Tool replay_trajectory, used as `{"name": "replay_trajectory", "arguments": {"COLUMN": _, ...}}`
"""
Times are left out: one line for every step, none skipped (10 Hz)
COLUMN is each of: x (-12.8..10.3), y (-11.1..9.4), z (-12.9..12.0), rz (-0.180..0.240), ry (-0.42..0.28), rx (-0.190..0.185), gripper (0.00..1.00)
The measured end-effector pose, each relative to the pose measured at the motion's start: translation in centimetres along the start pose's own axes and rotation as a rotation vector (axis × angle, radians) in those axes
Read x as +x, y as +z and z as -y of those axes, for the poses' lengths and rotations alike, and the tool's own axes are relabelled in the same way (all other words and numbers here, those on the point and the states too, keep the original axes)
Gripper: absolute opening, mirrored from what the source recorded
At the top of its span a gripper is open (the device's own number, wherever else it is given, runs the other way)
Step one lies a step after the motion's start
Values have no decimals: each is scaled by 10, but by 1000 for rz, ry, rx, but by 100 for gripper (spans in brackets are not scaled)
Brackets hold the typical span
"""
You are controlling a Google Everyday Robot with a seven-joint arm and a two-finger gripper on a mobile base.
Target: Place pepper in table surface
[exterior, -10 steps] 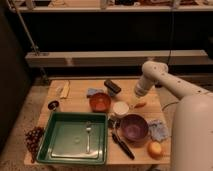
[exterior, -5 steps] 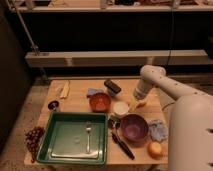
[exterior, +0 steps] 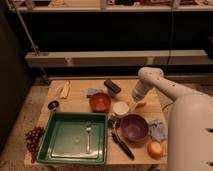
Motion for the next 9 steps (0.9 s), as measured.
{"name": "replay_trajectory", "arguments": {"x": -1, "y": 4, "z": -1, "rz": -1, "ry": -3, "rx": 2, "gripper": 80}}
{"name": "replay_trajectory", "arguments": {"x": -3, "y": 6, "z": -3, "rz": -3, "ry": -3, "rx": 3, "gripper": 80}}
{"name": "replay_trajectory", "arguments": {"x": -3, "y": 7, "z": -4, "rz": -6, "ry": -3, "rx": 3, "gripper": 80}}
{"name": "replay_trajectory", "arguments": {"x": 0, "y": 8, "z": -8, "rz": -12, "ry": -7, "rx": 2, "gripper": 78}}
{"name": "replay_trajectory", "arguments": {"x": 3, "y": 10, "z": -10, "rz": -9, "ry": -14, "rx": 8, "gripper": 70}}
{"name": "replay_trajectory", "arguments": {"x": 5, "y": 12, "z": -11, "rz": -4, "ry": -20, "rx": 16, "gripper": 61}}
{"name": "replay_trajectory", "arguments": {"x": 6, "y": 14, "z": -14, "rz": 5, "ry": -24, "rx": 25, "gripper": 49}}
{"name": "replay_trajectory", "arguments": {"x": 7, "y": 15, "z": -15, "rz": 11, "ry": -27, "rx": 30, "gripper": 39}}
{"name": "replay_trajectory", "arguments": {"x": 6, "y": 16, "z": -14, "rz": 27, "ry": -39, "rx": 41, "gripper": 29}}
